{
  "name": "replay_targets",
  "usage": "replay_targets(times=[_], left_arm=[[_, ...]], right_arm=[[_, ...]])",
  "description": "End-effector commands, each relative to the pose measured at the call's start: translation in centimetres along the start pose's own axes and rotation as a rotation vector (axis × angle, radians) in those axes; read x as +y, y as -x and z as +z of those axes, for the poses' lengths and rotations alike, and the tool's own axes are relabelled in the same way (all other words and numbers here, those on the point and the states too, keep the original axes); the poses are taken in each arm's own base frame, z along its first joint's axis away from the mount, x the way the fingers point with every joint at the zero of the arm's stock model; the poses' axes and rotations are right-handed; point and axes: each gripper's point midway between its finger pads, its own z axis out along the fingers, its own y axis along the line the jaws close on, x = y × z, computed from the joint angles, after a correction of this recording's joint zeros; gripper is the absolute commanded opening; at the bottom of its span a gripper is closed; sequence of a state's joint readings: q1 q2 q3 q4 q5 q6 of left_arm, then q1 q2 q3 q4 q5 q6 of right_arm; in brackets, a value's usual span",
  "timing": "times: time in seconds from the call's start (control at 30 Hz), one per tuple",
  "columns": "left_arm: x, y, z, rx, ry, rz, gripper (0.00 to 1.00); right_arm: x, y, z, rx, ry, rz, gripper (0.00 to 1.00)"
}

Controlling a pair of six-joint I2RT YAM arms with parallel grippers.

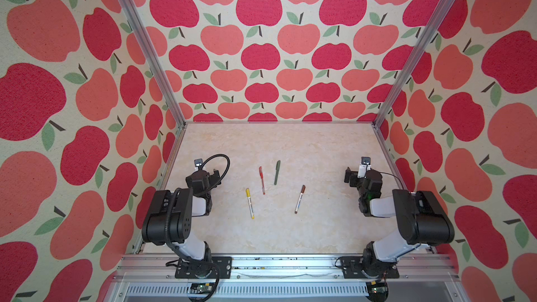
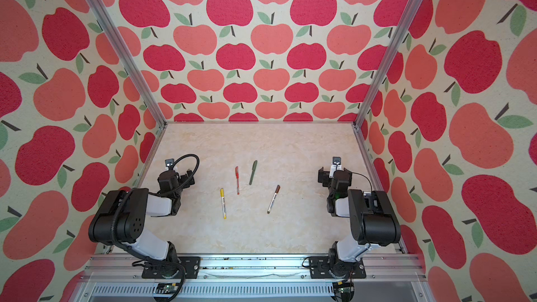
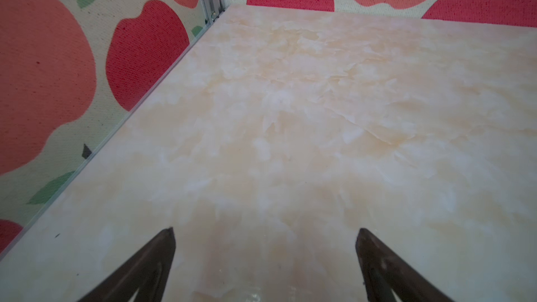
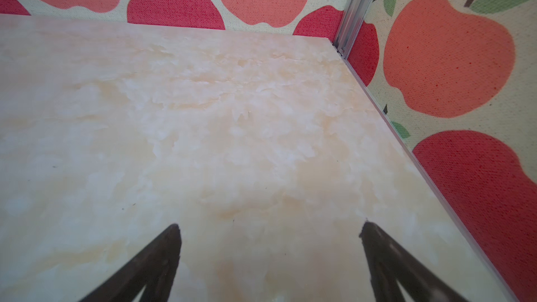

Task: Insert pens into pen caps
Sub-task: Reset both arms

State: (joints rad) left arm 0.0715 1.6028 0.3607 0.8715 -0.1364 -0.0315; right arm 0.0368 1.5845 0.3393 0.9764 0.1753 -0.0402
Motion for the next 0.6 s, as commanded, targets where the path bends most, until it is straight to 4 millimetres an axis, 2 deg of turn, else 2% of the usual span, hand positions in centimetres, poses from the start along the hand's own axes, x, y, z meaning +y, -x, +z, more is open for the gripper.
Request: replay_targets(times=[0.0, 0.07, 0.27, 0.37, 0.57], left_arm=[[-0.8, 3.0, 0.3, -0.107, -0.061, -0.013, 0.99], [-0.8, 2.5, 0.2, -0.081, -0.061, -0.015, 0.99], [-0.8, 2.9, 0.2, -0.103, -0.058, -0.011, 0.99], [-0.8, 2.8, 0.2, -0.096, -0.058, -0.010, 0.99], [-0.8, 2.9, 0.2, -0.102, -0.056, -0.009, 0.99]], right_arm=[[1.2, 1.5, 0.1, -0.055, 0.074, 0.024, 0.99], [1.3, 1.6, 0.1, -0.058, 0.071, 0.020, 0.99], [1.9, 1.6, 0.2, -0.050, 0.093, -0.001, 0.99], [2.7, 1.5, 0.5, -0.031, 0.146, -0.017, 0.99], [2.7, 1.6, 0.3, -0.045, 0.143, -0.016, 0.99]])
